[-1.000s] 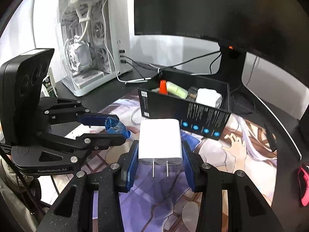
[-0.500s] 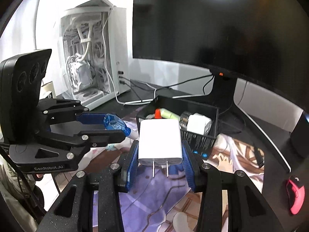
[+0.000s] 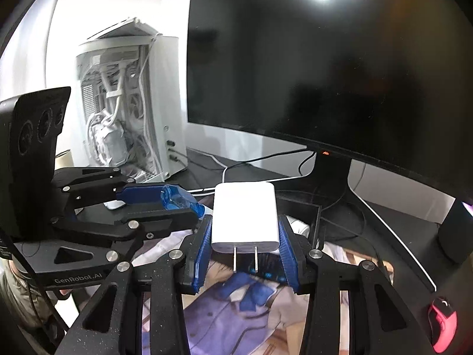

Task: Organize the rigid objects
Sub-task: 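Carry the blue bottle over the black box with the left gripper while the right carries the charger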

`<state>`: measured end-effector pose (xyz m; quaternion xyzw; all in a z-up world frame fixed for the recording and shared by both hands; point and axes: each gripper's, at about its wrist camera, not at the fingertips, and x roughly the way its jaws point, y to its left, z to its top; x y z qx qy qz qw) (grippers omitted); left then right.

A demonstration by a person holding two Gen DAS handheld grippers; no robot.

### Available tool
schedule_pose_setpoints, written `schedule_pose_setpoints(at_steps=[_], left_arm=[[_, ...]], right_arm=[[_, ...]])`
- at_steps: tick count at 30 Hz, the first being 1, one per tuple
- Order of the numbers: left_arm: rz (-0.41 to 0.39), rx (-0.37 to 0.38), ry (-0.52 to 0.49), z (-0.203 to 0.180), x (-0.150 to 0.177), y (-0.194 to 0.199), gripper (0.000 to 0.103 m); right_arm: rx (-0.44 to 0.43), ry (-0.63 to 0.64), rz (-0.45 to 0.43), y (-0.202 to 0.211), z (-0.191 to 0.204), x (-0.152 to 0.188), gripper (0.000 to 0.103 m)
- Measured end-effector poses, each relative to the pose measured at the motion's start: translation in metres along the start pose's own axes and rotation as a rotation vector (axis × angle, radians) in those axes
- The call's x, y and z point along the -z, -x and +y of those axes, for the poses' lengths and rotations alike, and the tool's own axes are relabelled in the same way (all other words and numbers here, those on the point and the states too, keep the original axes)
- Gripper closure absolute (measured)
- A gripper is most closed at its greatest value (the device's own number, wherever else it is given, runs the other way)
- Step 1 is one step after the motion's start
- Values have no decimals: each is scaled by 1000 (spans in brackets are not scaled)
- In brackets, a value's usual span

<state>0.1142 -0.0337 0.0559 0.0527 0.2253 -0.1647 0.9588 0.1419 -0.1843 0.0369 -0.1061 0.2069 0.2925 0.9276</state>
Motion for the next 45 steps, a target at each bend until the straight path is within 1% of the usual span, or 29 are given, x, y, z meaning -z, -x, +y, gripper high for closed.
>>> schedule_pose_setpoints(at_steps=[4,8,16,21,29,32,39,45], left_arm=[[13,-3,47,15,-5,-18,74],[32,-18,71,28,-3,-42,74],[58,-29,85,42,1,-71,74],[74,-27,88,42,0,-86,74],[96,-22,100,45,4,-106,74],[94,-33,98,46,5,-109,74],[74,-31,136,54,9,-110,74],[93,-21,136,54,14,-117,74]], right_arm=[[12,-23,2,-15,-12,-7,61],[20,-47,14,-35,-20,-10,61],[28,-95,66,-72,-39,-5,61],[29,-114,94,-90,-47,-2,61],[23,-128,116,-106,-52,-2,61],[22,-134,123,-110,-52,-1,61],[33,-155,117,-112,-58,1,61],[30,-149,120,-115,-56,3,61]])
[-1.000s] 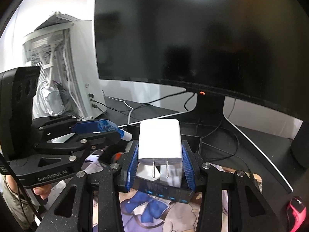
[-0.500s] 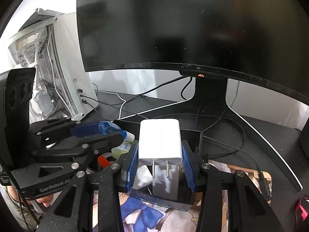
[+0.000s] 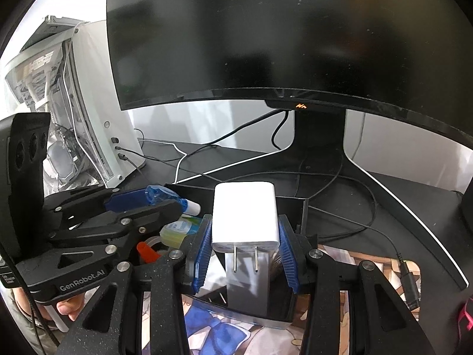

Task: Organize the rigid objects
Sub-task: 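Lower the bottle into the black box and open the left gripper while the right releases the charger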

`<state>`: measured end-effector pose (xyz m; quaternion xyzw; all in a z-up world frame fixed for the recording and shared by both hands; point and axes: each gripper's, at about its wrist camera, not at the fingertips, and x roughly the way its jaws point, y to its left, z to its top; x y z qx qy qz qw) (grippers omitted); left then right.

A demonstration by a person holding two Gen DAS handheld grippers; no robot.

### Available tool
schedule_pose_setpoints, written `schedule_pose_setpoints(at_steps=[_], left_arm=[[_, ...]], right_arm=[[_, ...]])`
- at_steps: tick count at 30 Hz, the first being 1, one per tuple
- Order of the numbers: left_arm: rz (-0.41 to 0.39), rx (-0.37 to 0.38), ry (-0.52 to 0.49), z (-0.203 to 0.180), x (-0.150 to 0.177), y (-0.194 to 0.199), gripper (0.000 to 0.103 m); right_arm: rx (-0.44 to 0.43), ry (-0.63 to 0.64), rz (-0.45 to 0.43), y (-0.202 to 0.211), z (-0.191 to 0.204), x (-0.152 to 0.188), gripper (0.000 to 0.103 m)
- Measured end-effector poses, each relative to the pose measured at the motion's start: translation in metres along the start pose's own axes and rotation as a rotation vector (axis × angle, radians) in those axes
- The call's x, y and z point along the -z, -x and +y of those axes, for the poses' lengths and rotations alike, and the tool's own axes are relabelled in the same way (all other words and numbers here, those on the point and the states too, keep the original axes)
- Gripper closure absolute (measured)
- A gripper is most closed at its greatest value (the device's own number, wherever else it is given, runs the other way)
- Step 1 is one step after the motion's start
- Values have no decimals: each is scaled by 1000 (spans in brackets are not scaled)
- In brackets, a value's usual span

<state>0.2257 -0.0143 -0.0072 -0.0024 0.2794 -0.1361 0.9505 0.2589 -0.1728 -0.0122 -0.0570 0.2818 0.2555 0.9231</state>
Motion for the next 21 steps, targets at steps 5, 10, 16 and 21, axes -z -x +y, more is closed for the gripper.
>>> schedule_pose_setpoints(at_steps=[5,10,16,21], left_arm=[[12,0,6,1,2,-5,74],[30,-8,-3,-1,4,-10,74],[67,-5,-1,-2,8,-19,74],[89,-7,-1,-2,10,-24,74]], right_arm=[[-5,16,12,-4,5,3,61],[-4,26,28,-8,8,6,61],[3,25,44,-12,7,7,61],[5,16,71,-18,4,9,61]])
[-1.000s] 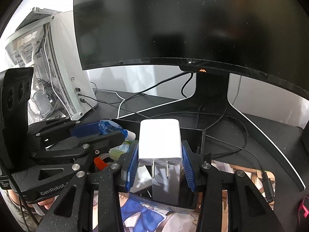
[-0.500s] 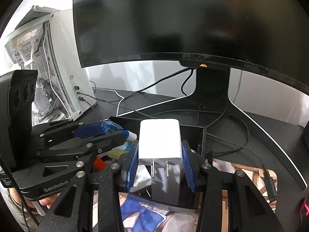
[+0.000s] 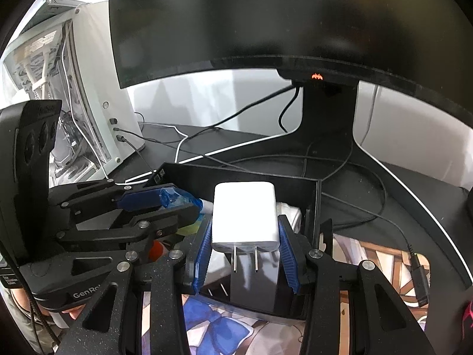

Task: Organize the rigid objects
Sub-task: 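Lower the bottle into the black box and open the left gripper while the right releases the charger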

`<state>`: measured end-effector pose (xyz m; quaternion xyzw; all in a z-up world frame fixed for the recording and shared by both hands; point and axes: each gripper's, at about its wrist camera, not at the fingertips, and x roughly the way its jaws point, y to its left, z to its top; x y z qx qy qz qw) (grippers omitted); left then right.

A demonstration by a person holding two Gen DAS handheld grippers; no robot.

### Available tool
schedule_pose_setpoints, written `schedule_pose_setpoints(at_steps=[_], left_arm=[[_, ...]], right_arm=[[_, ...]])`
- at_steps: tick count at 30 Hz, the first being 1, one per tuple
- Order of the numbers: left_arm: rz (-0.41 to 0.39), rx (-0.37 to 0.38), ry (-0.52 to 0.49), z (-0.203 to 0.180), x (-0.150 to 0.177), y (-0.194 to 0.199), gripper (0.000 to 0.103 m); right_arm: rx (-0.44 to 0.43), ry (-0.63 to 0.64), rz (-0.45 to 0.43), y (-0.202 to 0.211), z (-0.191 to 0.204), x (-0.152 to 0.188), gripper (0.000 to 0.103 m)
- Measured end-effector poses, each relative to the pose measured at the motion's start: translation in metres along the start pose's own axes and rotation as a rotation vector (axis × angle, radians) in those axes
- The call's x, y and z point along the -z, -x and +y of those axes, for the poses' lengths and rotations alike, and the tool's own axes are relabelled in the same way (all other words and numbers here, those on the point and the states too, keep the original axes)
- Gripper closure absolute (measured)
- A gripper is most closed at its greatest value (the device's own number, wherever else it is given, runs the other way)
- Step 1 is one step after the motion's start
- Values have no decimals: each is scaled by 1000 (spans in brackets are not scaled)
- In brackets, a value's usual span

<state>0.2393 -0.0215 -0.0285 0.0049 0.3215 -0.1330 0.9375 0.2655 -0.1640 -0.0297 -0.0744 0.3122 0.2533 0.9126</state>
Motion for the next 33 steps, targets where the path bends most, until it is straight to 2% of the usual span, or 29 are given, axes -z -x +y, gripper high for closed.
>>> schedule_pose_setpoints(at_steps=[10,15,18,20,24,26,33], left_arm=[[8,13,12,2,1,-4,74],[-12,29,24,5,1,0,73],[-23,35,33,6,2,2,69],[-29,23,35,6,2,4,63],[-36,20,51,8,1,8,55],[-38,21,54,6,0,12,49],[-81,20,19,-5,-3,34,49]], right_arm=[[0,-7,2,1,0,2,61],[-33,-43,-3,2,-5,1,59],[-29,-45,-8,3,-5,2,58],[-23,-47,-11,5,-5,2,58],[-17,-62,-22,13,-8,3,49],[-21,-65,-24,18,-8,2,49],[-18,-52,-74,46,-1,-1,49]])
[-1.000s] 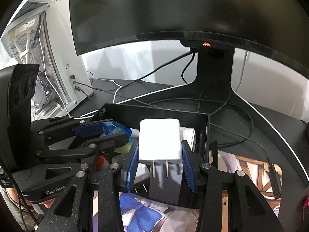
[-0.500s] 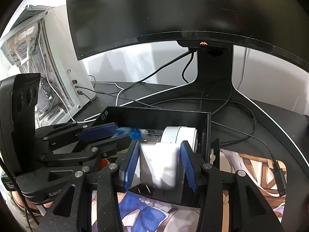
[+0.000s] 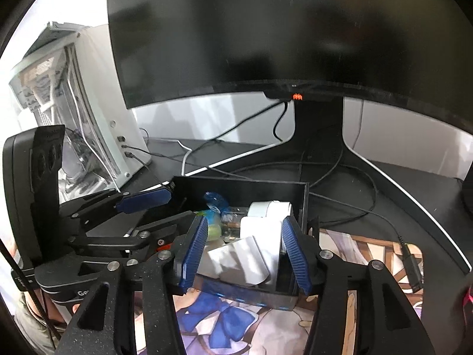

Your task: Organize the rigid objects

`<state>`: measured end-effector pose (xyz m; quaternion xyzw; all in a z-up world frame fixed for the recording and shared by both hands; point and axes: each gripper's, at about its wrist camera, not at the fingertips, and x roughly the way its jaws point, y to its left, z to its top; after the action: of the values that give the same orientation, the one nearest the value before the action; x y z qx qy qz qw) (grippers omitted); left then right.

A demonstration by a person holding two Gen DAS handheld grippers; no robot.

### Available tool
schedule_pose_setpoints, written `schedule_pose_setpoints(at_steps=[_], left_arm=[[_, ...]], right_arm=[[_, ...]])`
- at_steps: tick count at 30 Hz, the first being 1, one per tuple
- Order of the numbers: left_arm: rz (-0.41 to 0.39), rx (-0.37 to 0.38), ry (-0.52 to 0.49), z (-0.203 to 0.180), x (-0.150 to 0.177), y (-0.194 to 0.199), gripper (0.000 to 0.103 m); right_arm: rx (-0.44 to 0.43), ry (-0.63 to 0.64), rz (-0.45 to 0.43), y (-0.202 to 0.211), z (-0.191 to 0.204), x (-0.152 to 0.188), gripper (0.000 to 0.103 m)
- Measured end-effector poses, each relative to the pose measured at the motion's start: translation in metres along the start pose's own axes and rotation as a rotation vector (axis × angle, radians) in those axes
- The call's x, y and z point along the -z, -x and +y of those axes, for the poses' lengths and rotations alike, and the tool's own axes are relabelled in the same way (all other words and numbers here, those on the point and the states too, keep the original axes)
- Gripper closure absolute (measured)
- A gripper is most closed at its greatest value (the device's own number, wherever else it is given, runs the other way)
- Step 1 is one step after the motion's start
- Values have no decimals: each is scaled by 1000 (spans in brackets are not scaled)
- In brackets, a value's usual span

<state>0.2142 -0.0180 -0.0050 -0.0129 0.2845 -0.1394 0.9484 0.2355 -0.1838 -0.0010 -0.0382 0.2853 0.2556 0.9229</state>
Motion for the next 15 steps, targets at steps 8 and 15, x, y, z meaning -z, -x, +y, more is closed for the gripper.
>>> schedule_pose_setpoints(at_steps=[8,15], left_arm=[[-40,15,5,-4,-8,27,49],[-81,7,-11,-12,-6,52,49]], right_arm=[[-1,15,-55,31,7,-4,49],[21,19,-99,61,7,0,49]])
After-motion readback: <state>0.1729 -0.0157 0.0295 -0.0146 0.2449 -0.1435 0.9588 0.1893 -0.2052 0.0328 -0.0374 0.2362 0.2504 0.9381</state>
